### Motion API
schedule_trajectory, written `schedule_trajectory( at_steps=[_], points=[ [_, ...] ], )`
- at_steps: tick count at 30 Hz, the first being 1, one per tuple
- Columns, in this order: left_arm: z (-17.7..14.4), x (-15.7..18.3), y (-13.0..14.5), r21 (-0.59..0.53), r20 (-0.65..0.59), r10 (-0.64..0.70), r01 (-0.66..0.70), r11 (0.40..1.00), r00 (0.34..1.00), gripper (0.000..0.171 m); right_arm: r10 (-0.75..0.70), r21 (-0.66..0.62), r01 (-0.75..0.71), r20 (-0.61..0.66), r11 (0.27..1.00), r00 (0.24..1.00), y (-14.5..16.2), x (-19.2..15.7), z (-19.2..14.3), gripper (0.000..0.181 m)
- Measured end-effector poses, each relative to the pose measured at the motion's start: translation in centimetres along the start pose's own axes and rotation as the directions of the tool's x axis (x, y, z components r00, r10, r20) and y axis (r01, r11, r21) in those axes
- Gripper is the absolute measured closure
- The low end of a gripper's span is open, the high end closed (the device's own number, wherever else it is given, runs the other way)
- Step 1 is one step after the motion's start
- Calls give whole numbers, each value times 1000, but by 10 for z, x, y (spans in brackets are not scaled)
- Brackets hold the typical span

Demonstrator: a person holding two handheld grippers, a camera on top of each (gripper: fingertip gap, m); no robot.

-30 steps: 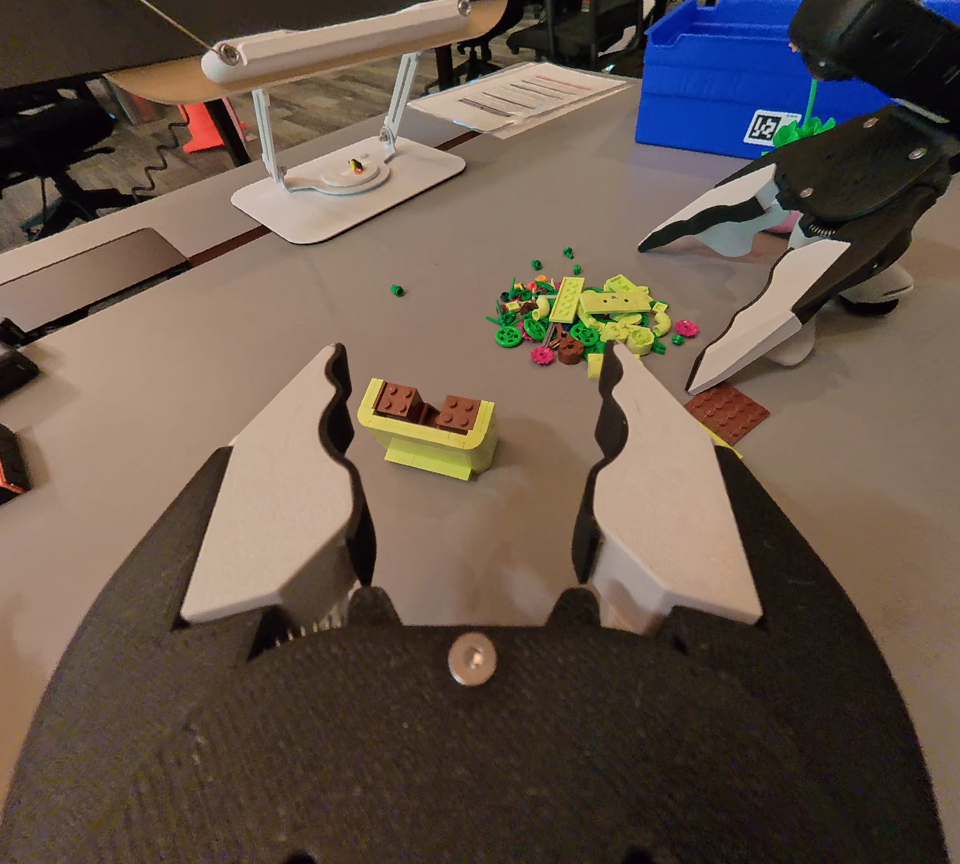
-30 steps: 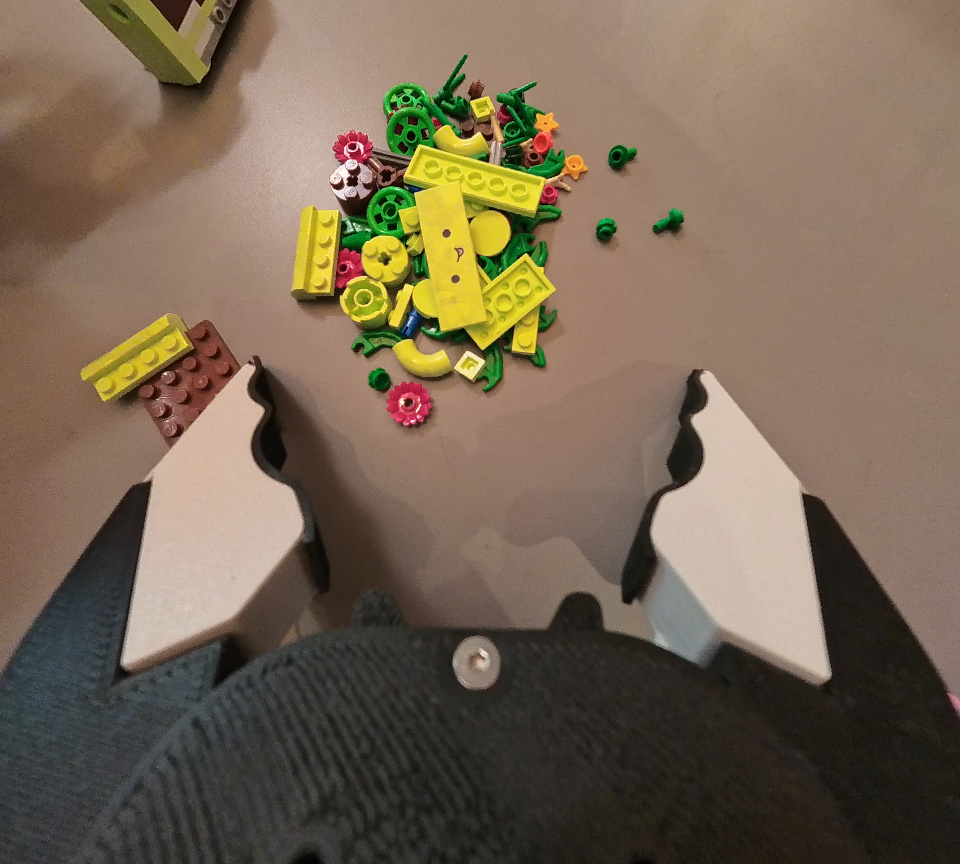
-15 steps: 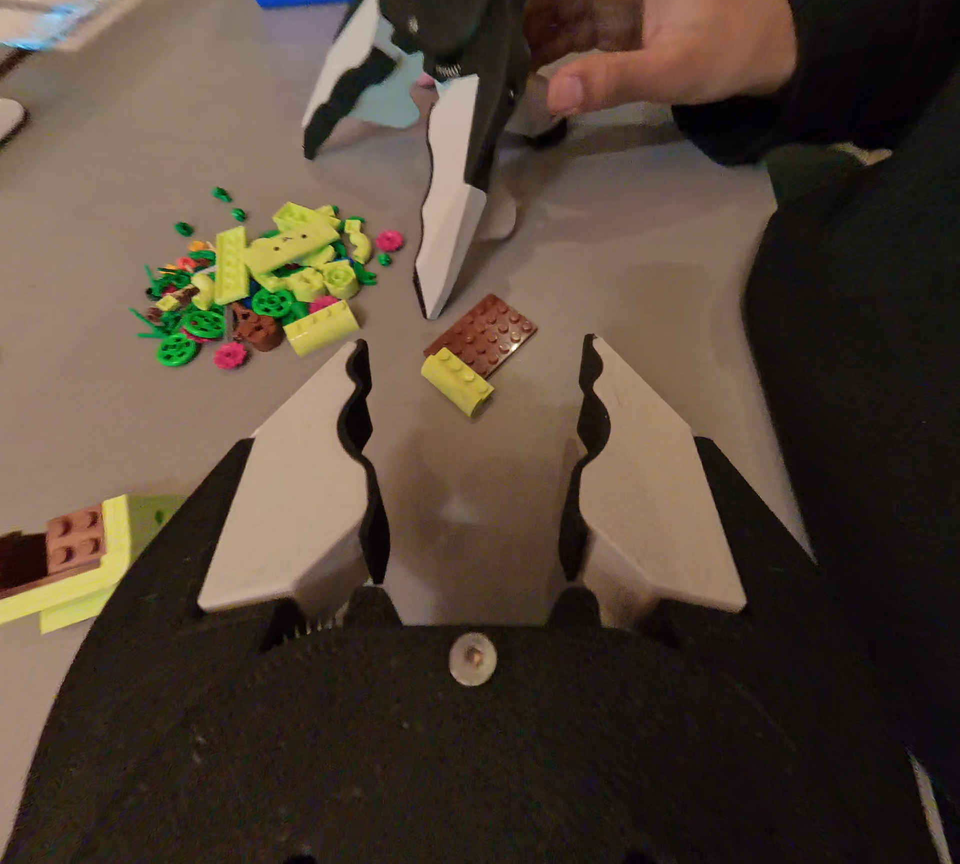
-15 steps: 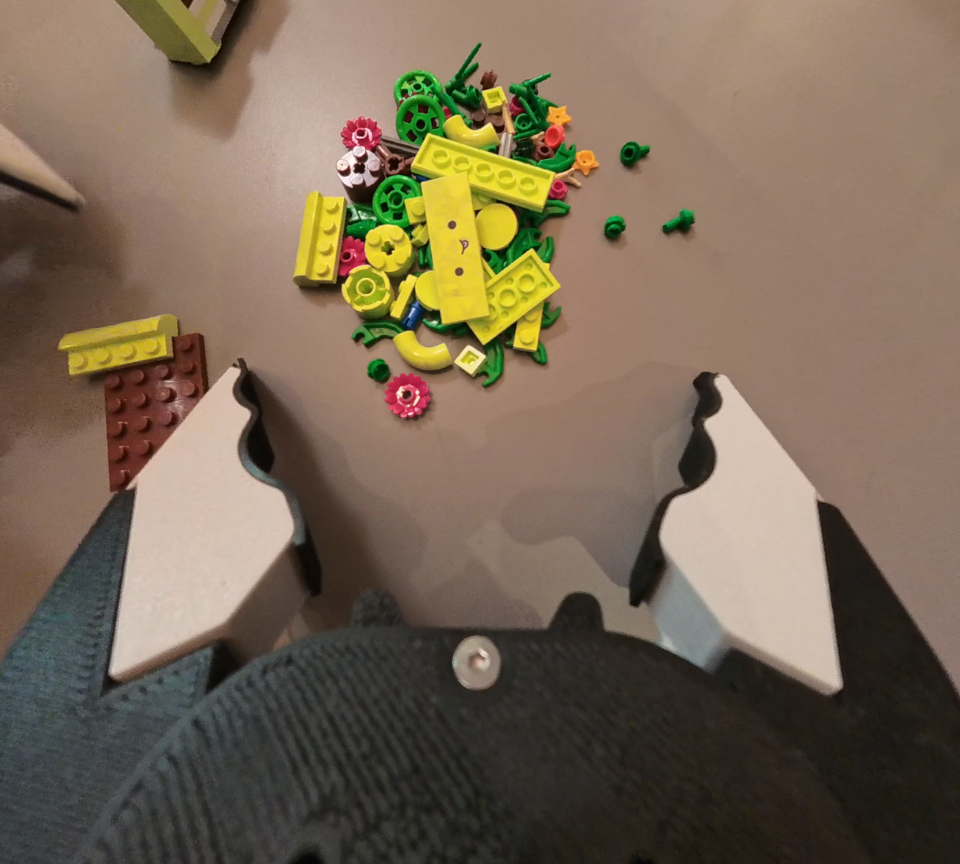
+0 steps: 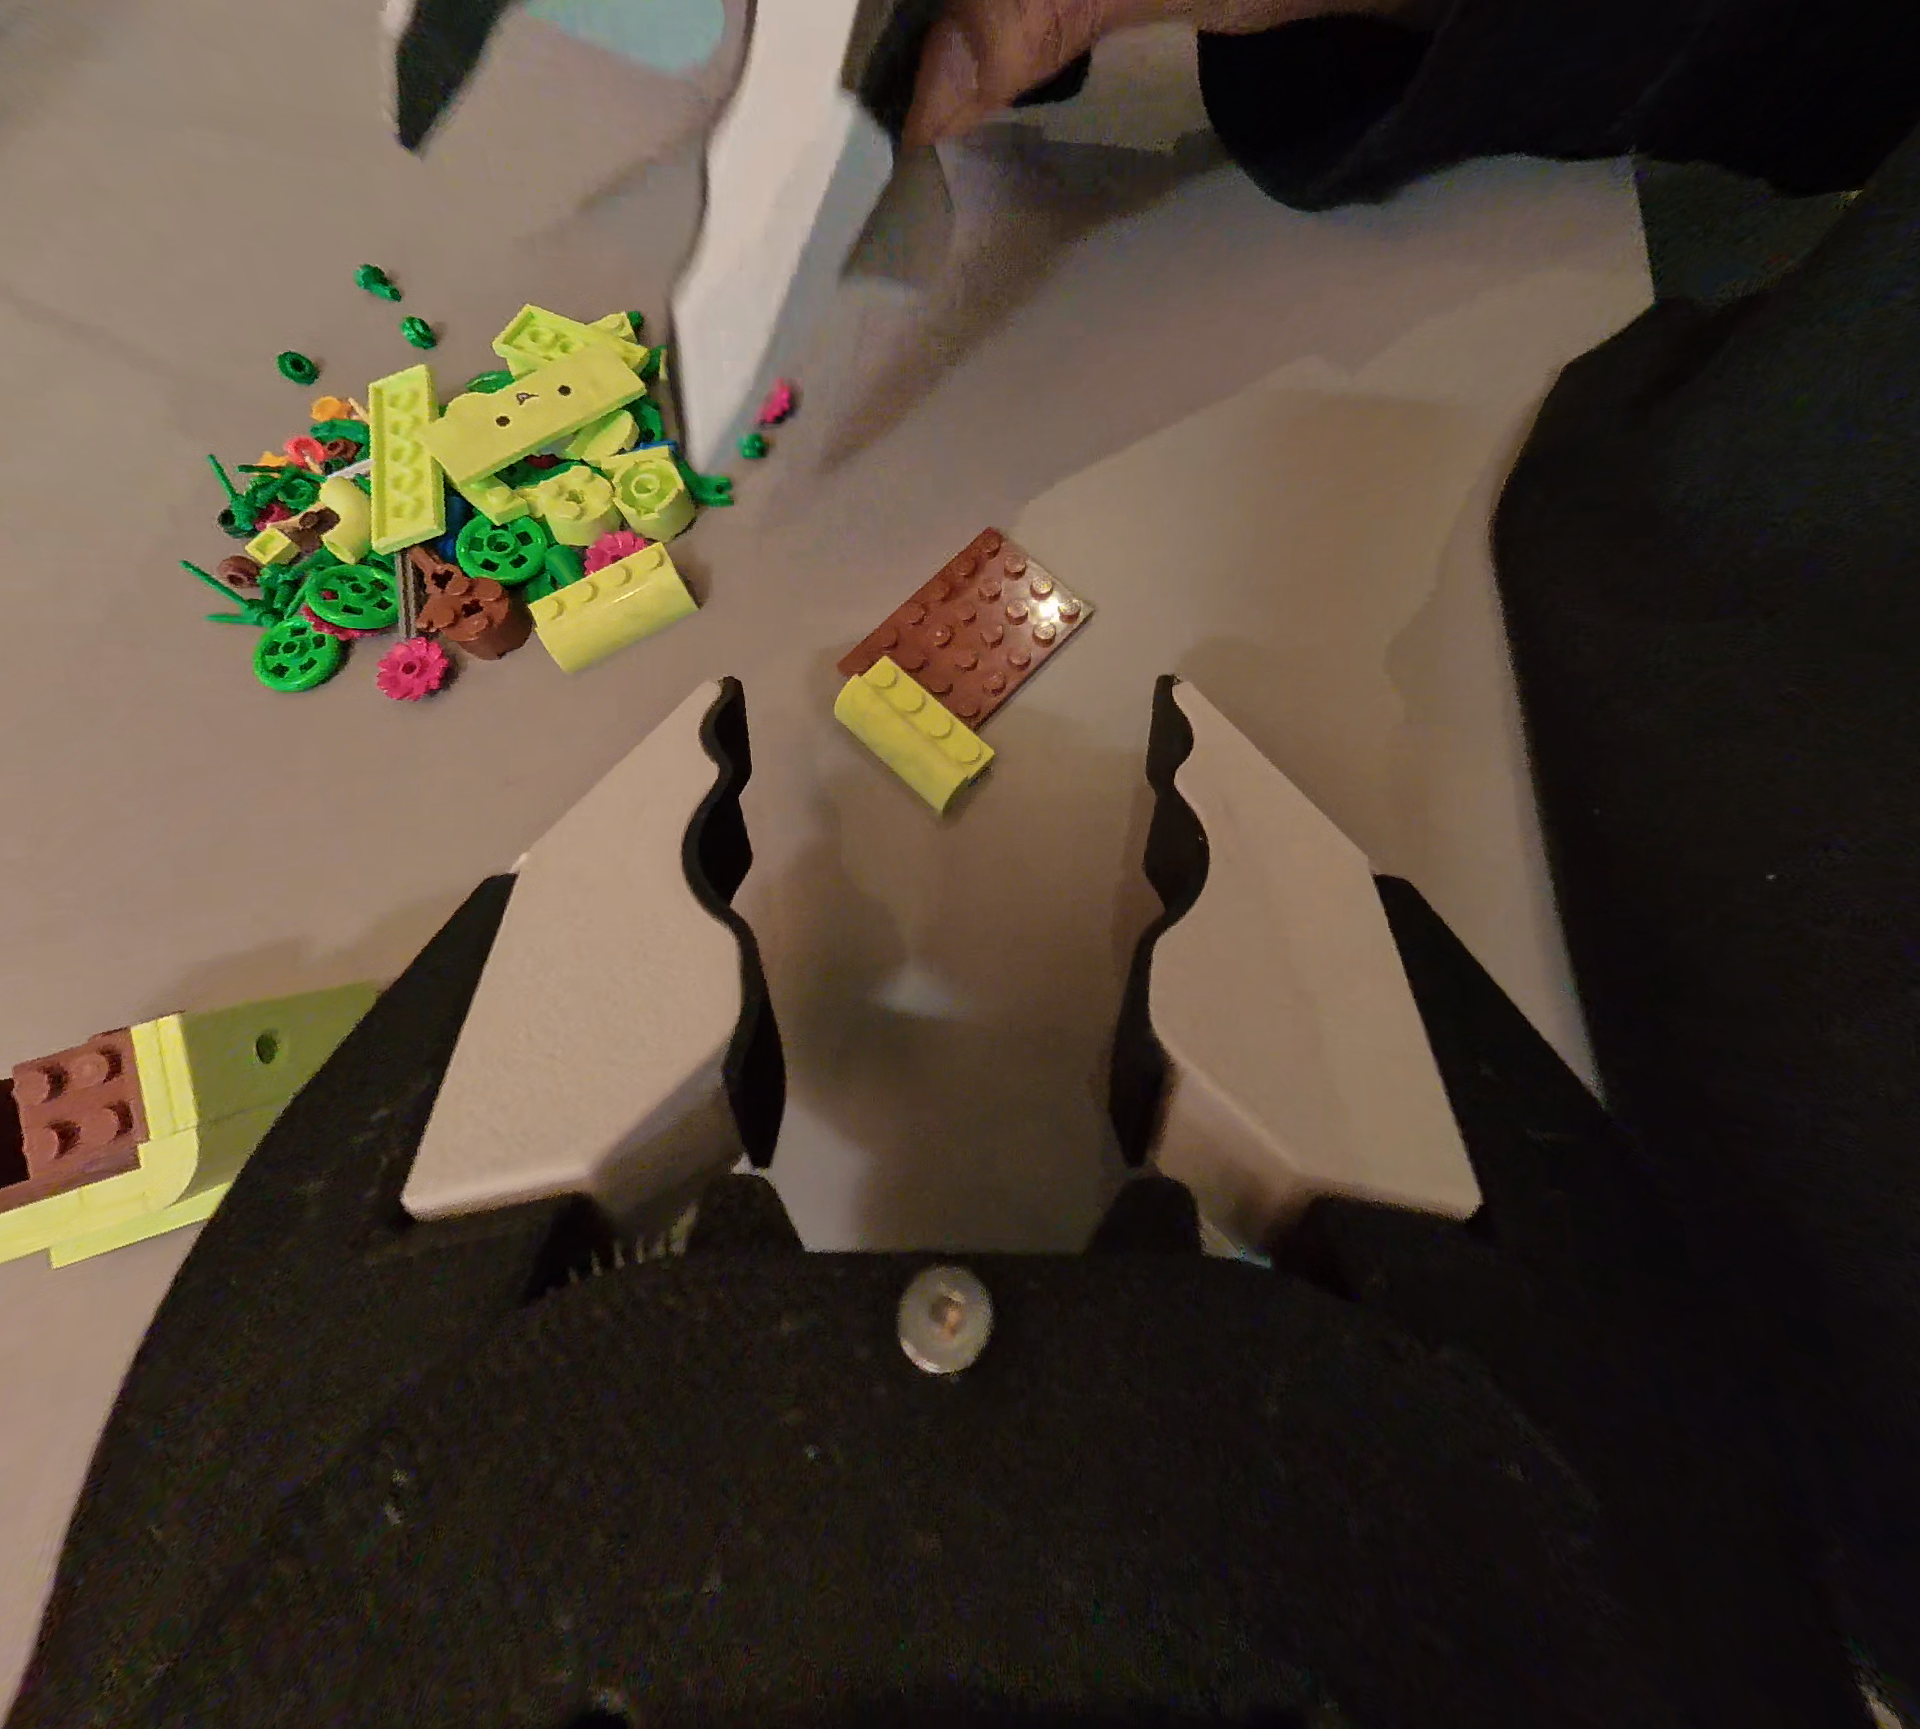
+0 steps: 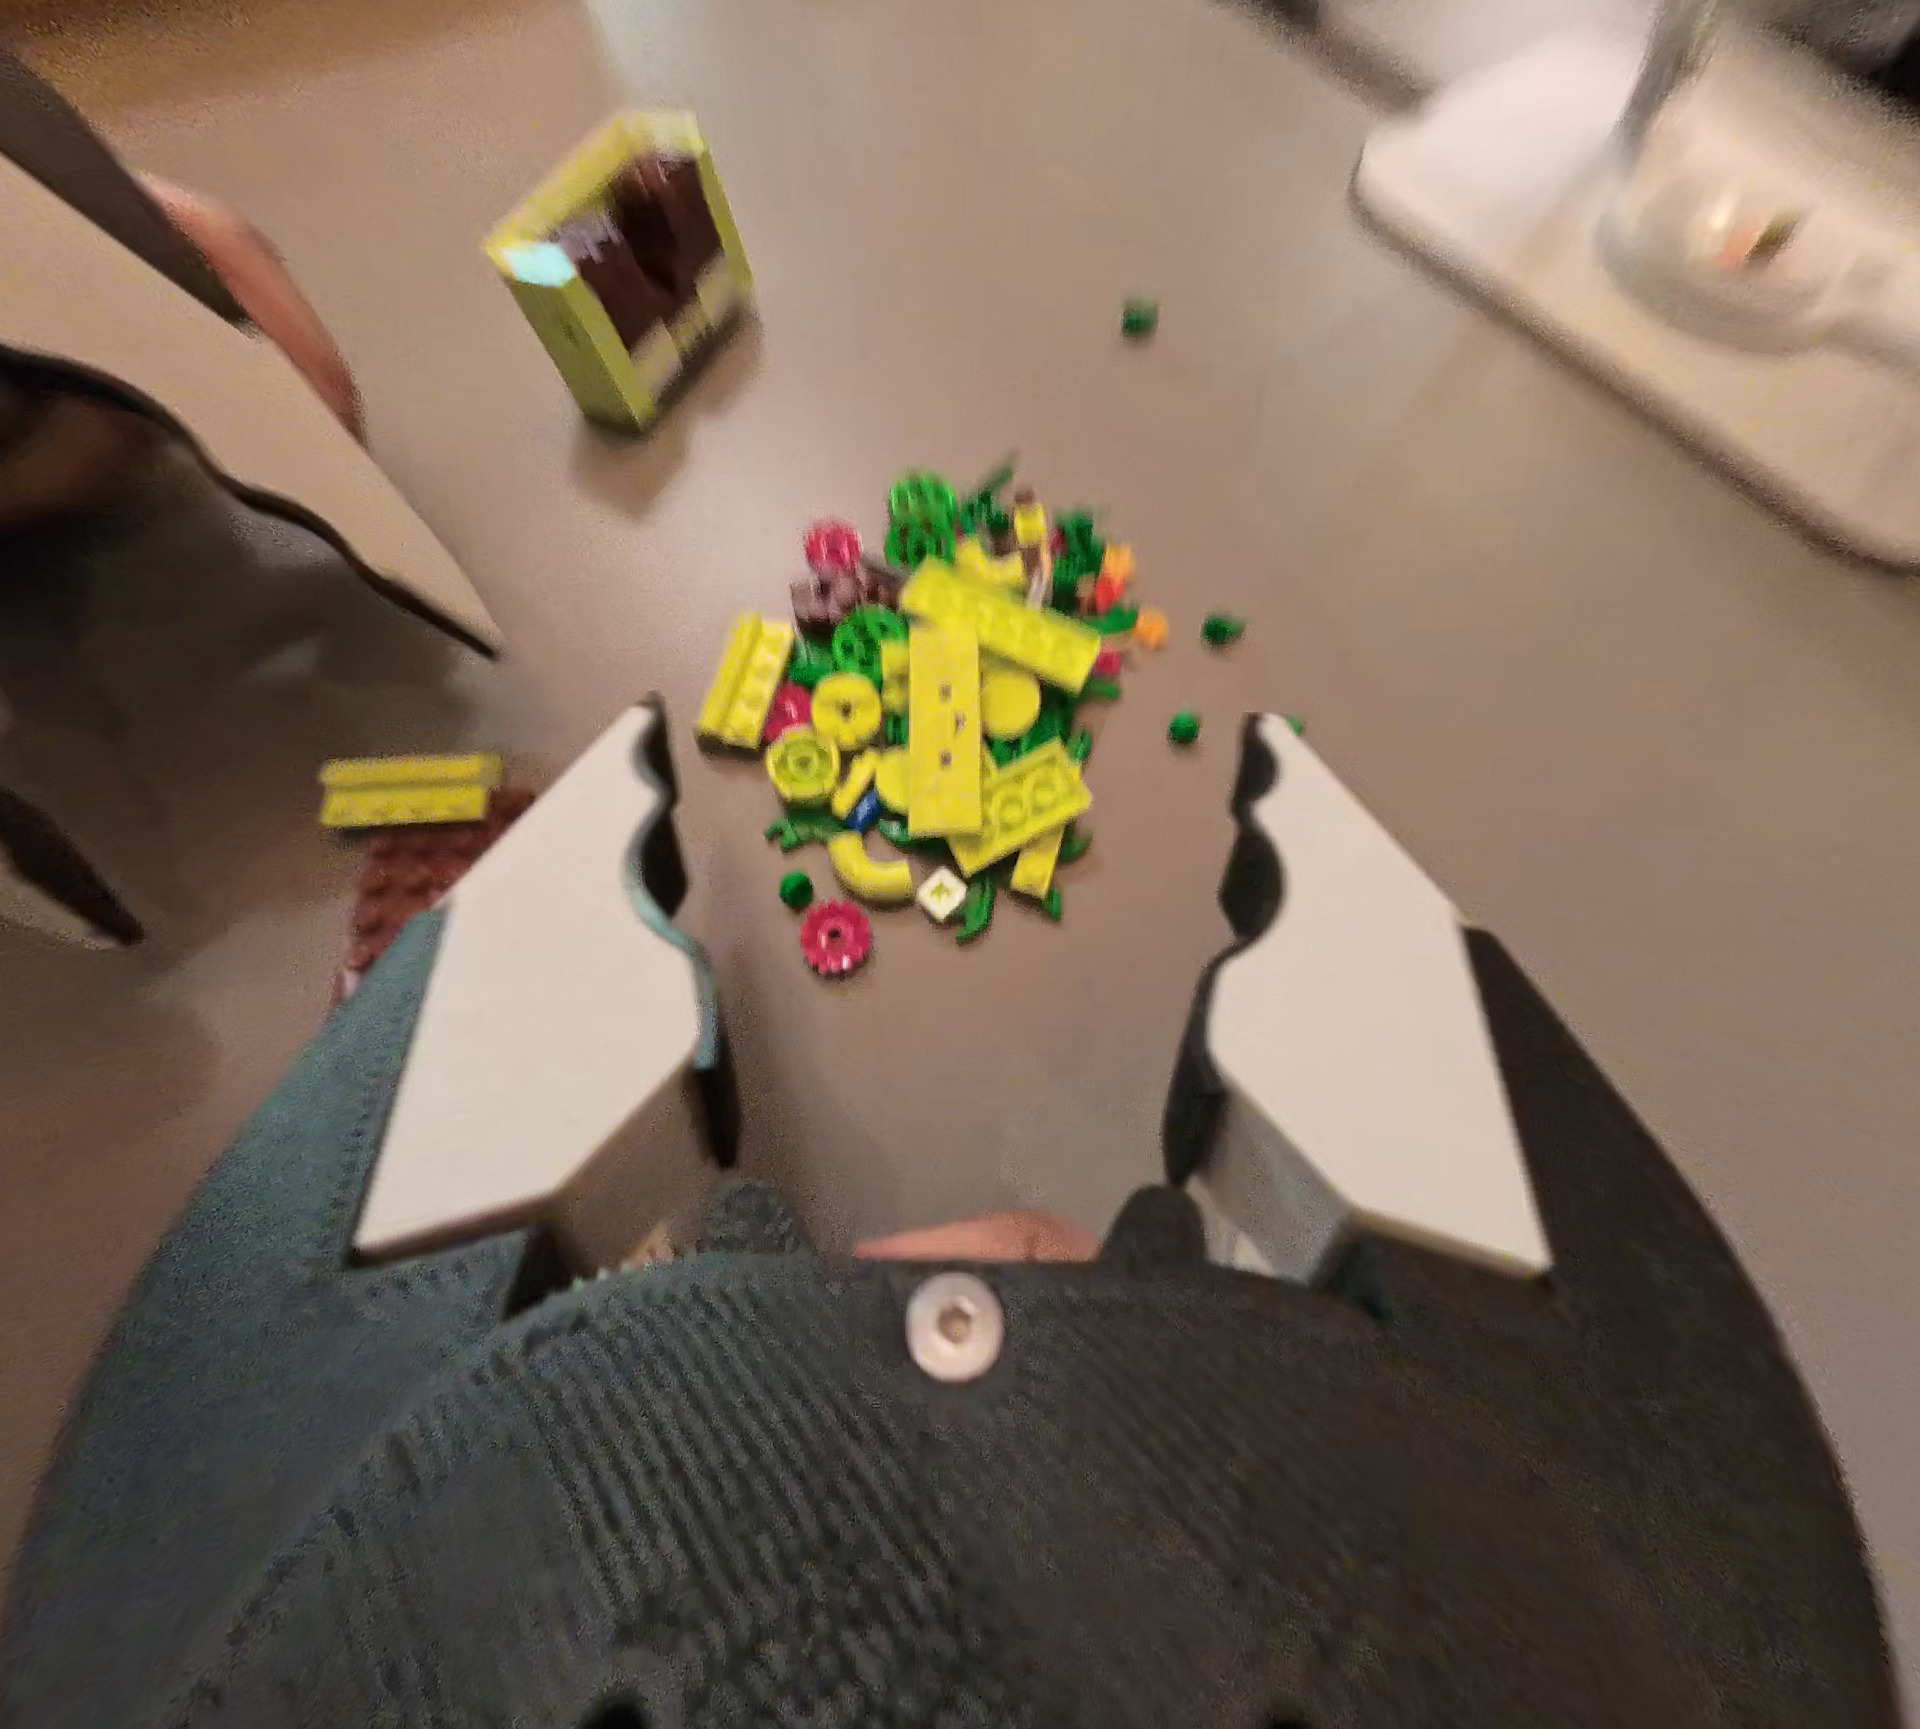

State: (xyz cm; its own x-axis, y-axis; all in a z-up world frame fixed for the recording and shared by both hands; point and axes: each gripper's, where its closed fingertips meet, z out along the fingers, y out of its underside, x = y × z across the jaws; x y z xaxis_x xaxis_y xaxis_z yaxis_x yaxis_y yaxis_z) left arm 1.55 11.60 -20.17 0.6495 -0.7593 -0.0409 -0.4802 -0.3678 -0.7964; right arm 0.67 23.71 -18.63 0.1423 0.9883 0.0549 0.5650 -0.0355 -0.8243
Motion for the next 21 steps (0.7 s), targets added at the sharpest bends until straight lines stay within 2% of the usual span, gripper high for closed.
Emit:
schedule_trajectory(
  at_steps=[1, 3, 5, 8, 11, 12, 16, 21],
  points=[
    [1, 0, 1, -4, -7, -10, 10, 1000, 1000, 98, -39, 88, 38, 0, 995, 999, -15, -1, -8, 88],
    [4, -1, 4, -36, -29, -40, 39, 999, 999, 100, -104, 222, 103, -7, 970, 995, -35, -5, -21, 97],
    [8, -2, 9, -78, -42, -76, 73, 994, 996, 101, -120, 252, 93, 96, 963, 988, -32, -26, -22, 105],
    [10, -3, 12, -101, -63, -109, 102, 990, 992, 106, -69, 207, -2, 336, 978, 939, -18, -70, -24, 97],
    [10, -2, 12, -100, -65, -105, 98, 990, 992, 112, -144, 179, 73, 427, 981, 893, -8, -98, -29, 114],
    [10, -1, 12, -106, -67, -96, 88, 990, 993, 114, -190, 163, 131, 433, 978, 881, -3, -105, -28, 122],
    [12, 1, 15, -124, -66, -79, 70, 990, 995, 114, -274, 53, 277, 411, 959, 870, 22, -116, -13, 121],
    [11, 5, 14, -119, -82, -56, 46, 992, 995, 131, -260, -30, 294, 394, 955, 882, 34, -111, -6, 122]
  ],
)
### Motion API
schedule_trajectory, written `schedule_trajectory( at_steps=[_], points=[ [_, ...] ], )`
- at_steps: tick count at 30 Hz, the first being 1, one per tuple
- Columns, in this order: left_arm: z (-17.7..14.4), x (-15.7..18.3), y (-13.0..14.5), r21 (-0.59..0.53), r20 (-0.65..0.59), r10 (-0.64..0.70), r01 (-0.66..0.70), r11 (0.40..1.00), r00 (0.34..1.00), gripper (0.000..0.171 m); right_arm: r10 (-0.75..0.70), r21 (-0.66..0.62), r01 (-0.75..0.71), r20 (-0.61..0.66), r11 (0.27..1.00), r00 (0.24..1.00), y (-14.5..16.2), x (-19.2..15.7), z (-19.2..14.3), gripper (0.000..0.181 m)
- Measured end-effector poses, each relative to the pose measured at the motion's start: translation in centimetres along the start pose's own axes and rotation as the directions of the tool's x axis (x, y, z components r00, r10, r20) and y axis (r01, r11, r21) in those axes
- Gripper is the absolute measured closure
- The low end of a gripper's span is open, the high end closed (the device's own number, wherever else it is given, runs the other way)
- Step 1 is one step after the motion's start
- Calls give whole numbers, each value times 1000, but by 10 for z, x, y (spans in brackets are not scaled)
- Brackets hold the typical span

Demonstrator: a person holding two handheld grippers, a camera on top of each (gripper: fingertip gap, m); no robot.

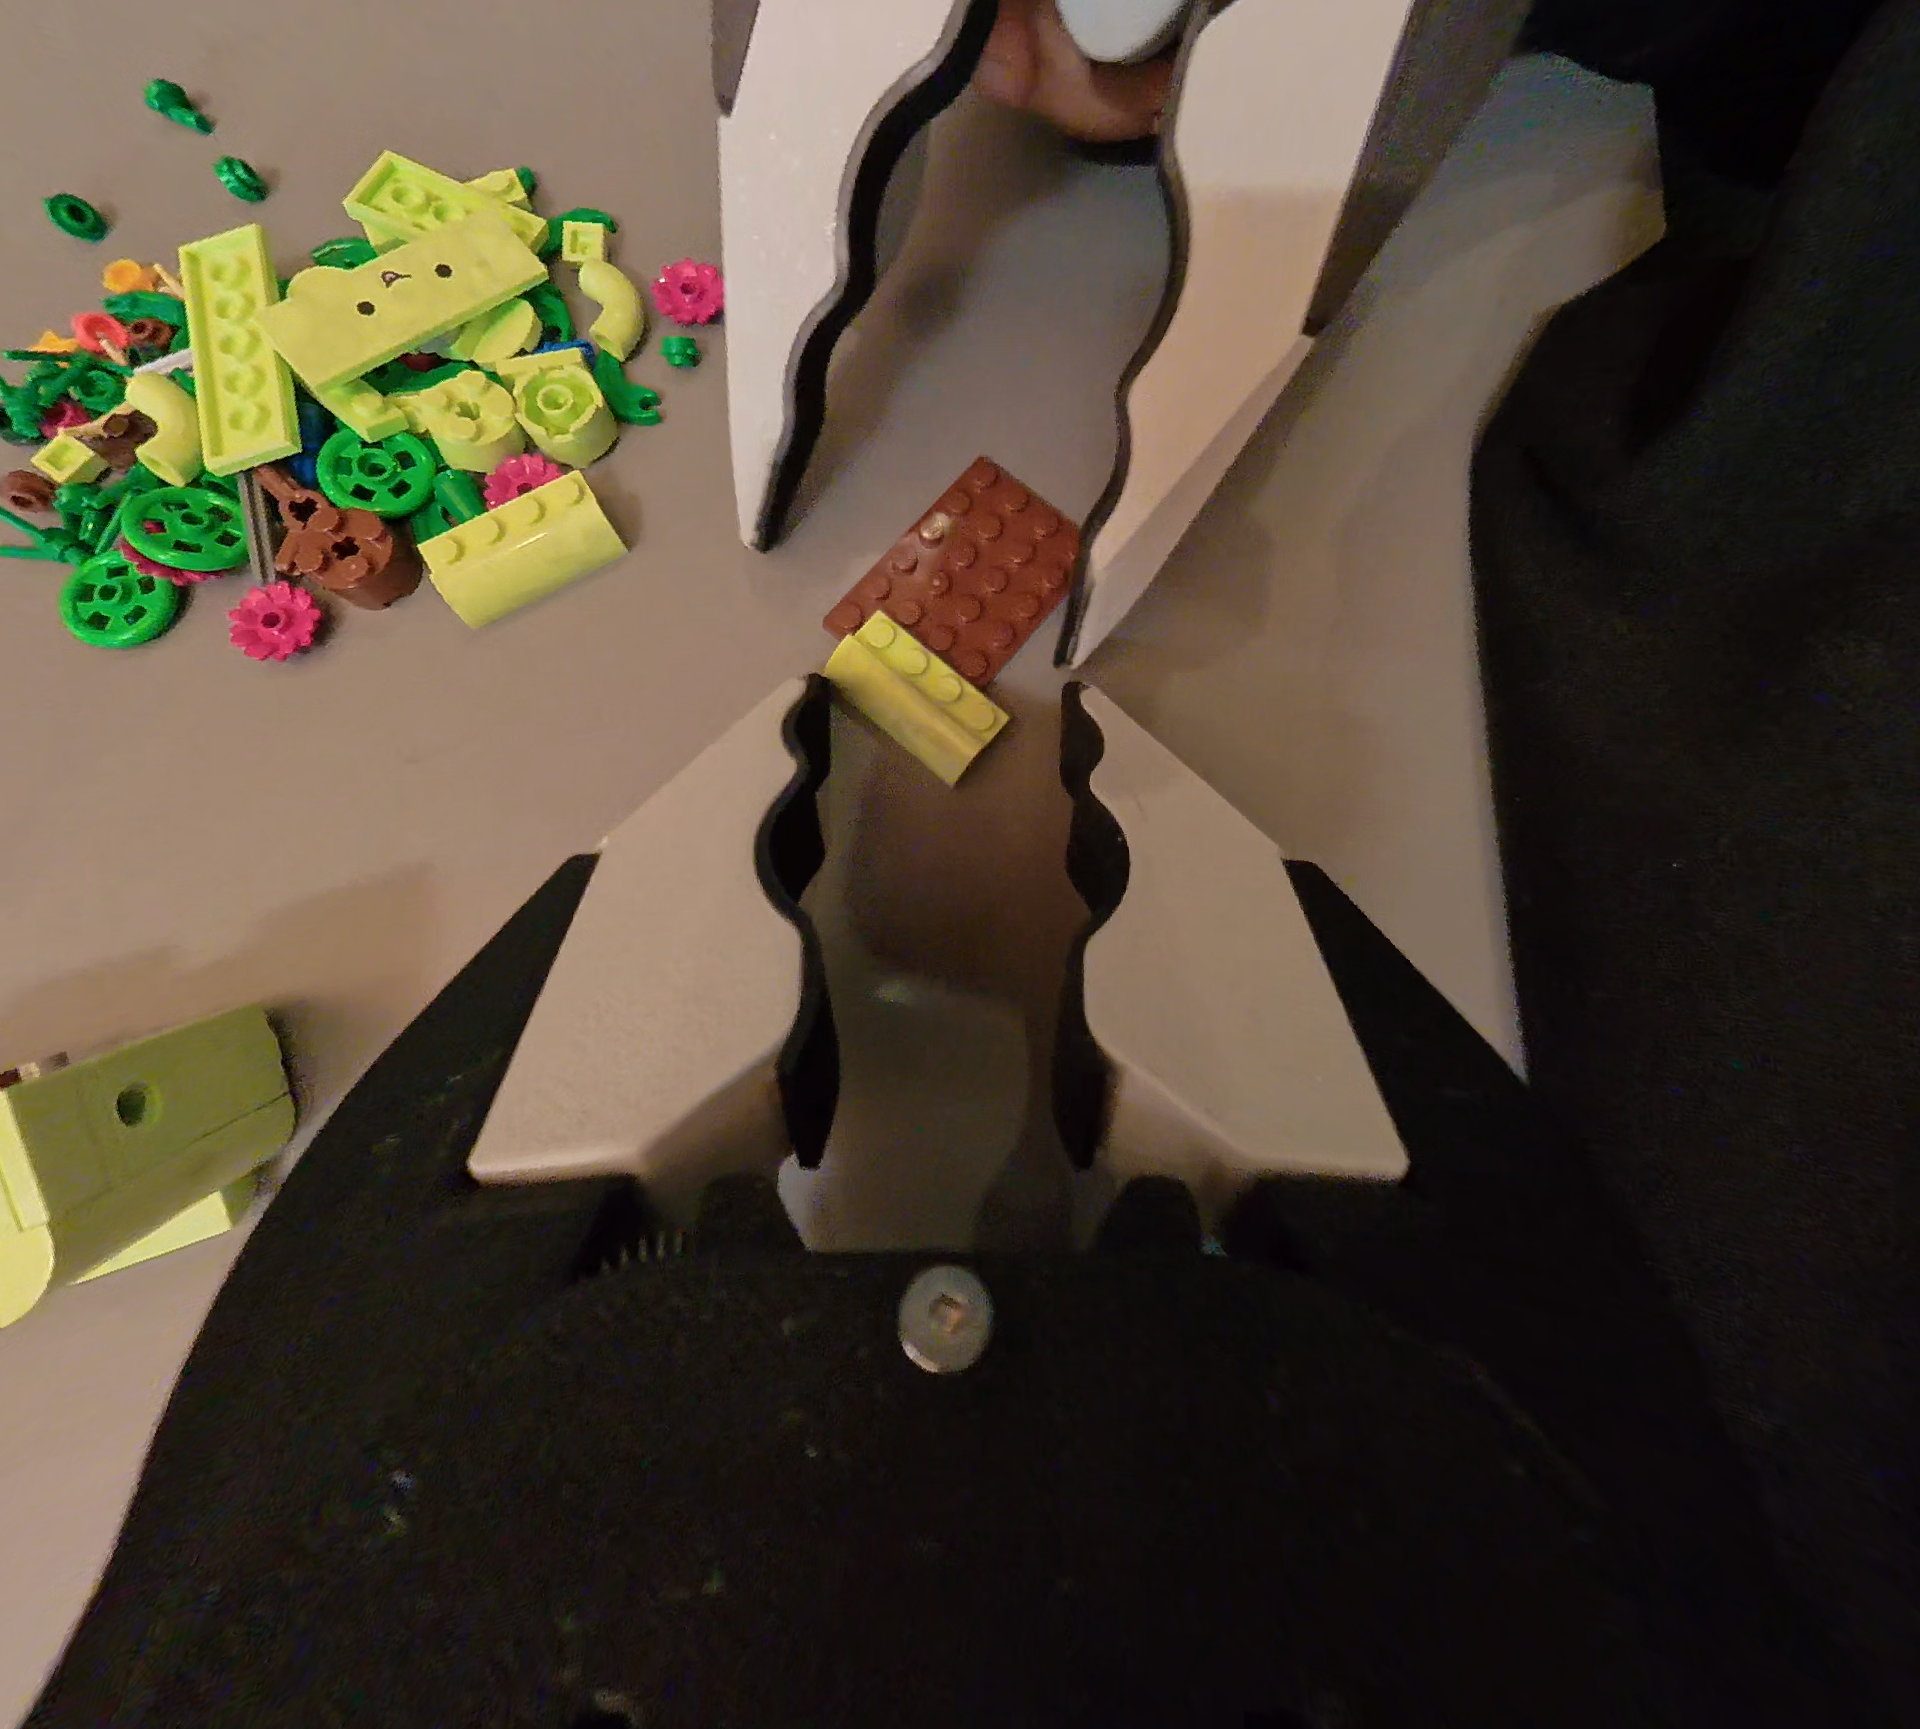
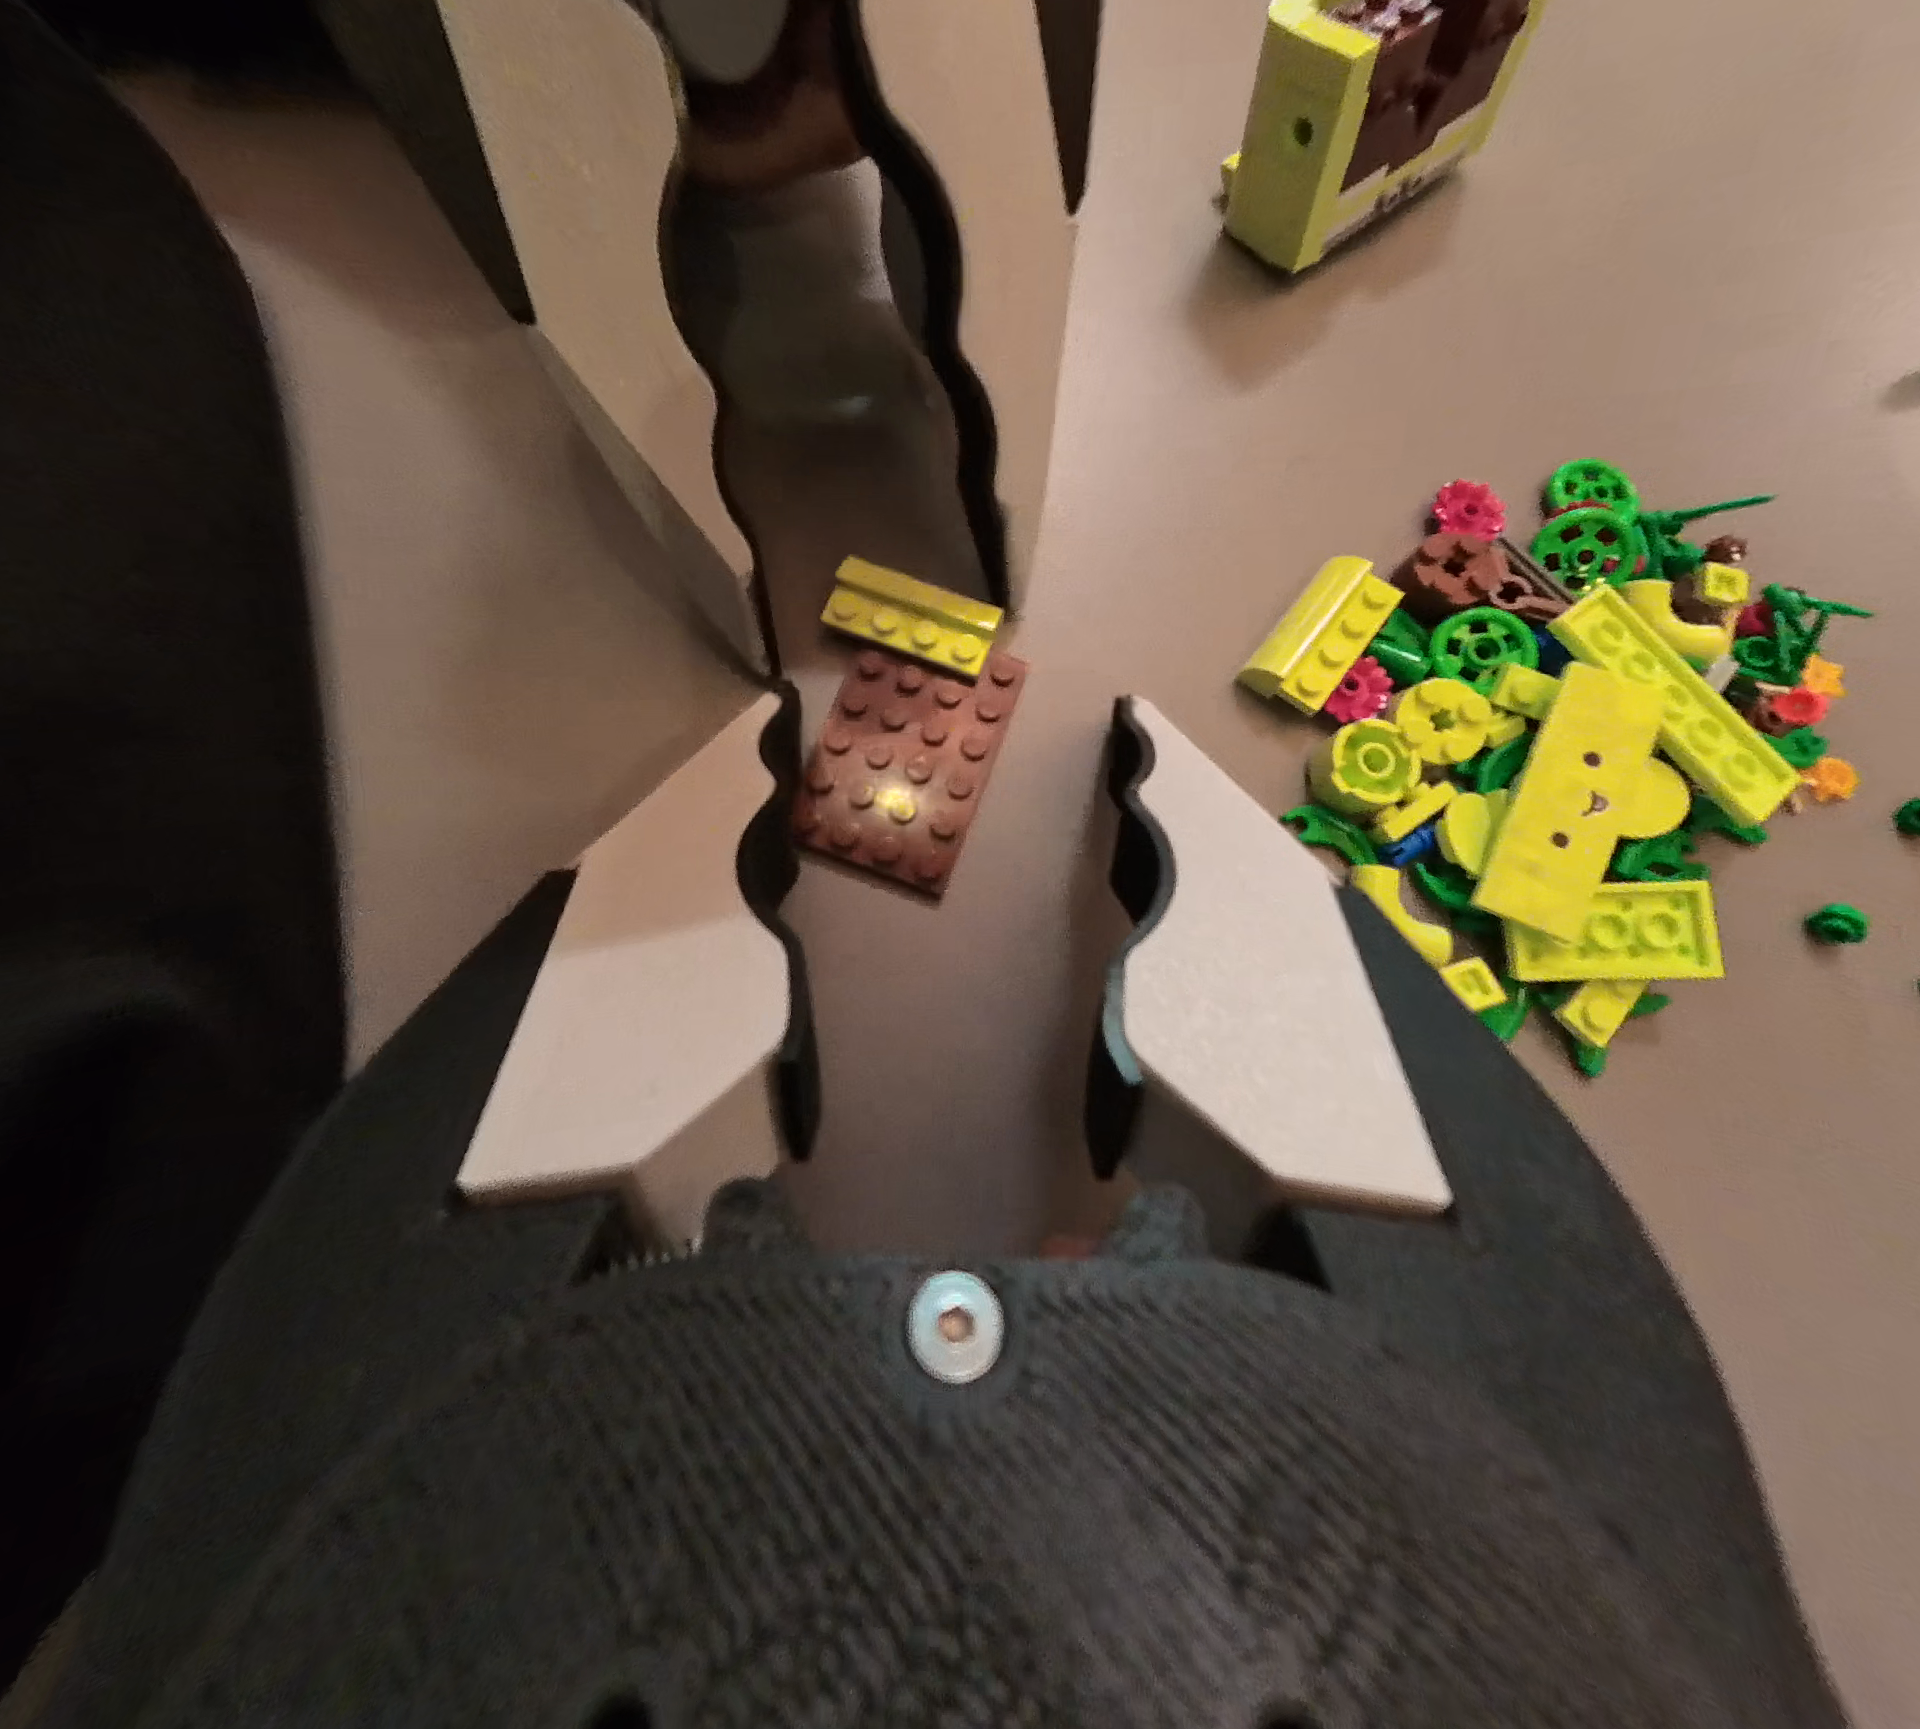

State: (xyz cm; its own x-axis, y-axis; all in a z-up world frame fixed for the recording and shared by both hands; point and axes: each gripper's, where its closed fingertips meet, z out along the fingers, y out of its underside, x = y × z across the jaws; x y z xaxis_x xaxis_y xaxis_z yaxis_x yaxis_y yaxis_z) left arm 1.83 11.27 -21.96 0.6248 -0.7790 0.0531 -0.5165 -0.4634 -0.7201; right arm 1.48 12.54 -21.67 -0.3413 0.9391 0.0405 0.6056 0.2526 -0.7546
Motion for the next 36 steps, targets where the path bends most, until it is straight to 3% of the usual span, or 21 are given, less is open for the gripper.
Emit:
schedule_trajectory(
  at_steps=[9, 12, 15, 18, 19, 22, 25, 28, 30, 31, 33, 35, 36],
  points=[
    [-2, 3, 2, 1, 17, 47, -47, 999, 999, 147, 15, -8, -15, 33, 1000, 999, 2, -2, -1, 135],
    [-3, 3, 1, 9, 23, 51, -51, 999, 998, 155, 6, -6, -6, 46, 1000, 999, 2, -5, -2, 149],
    [-5, -2, -1, 26, 42, 26, -27, 999, 999, 145, 16, -15, -16, 43, 1000, 999, 3, -4, -3, 150],
    [-12, -17, -7, 90, 80, -88, 80, 993, 993, 116, -42, 1, 42, -38, 999, 998, -2, 5, -6, 150],
    [-16, -23, -11, 136, 68, -163, 152, 979, 984, 114, -79, 32, 82, -89, 996, 993, -9, 9, -10, 150],
    [-31, -20, -33, 302, -191, -376, 419, 856, 907, 113, -200, 134, 232, -219, 963, 955, -33, 12, -25, 150],
    [-43, -16, -43, 346, -402, -425, 565, 750, 811, 136, -303, 145, 365, -327, 920, 895, -45, 11, -34, 150],
    [-45, -11, -47, 349, -456, -405, 578, 738, 792, 141, -394, 117, 480, -420, 870, 817, -52, 10, -38, 150],
    [-43, -7, -49, 360, -426, -375, 535, 764, 823, 147, -435, 88, 520, -440, 850, 786, -51, 9, -37, 150],
    [-43, -6, -51, 374, -407, -354, 507, 777, 842, 160, -446, 74, 527, -443, 846, 778, -51, 9, -36, 150],
    [-44, -7, -52, 397, -357, -324, 456, 796, 876, 165, -444, 71, 529, -454, 846, 772, -51, 10, -35, 150],
    [-44, -12, -50, 410, -309, -317, 426, 807, 897, 166, -400, 140, 505, -449, 851, 799, -55, 10, -39, 154],
    [-46, -14, -50, 422, -287, -306, 406, 810, 908, 166, -359, 198, 476, -433, 857, 827, -58, 10, -42, 146]
  ],
)
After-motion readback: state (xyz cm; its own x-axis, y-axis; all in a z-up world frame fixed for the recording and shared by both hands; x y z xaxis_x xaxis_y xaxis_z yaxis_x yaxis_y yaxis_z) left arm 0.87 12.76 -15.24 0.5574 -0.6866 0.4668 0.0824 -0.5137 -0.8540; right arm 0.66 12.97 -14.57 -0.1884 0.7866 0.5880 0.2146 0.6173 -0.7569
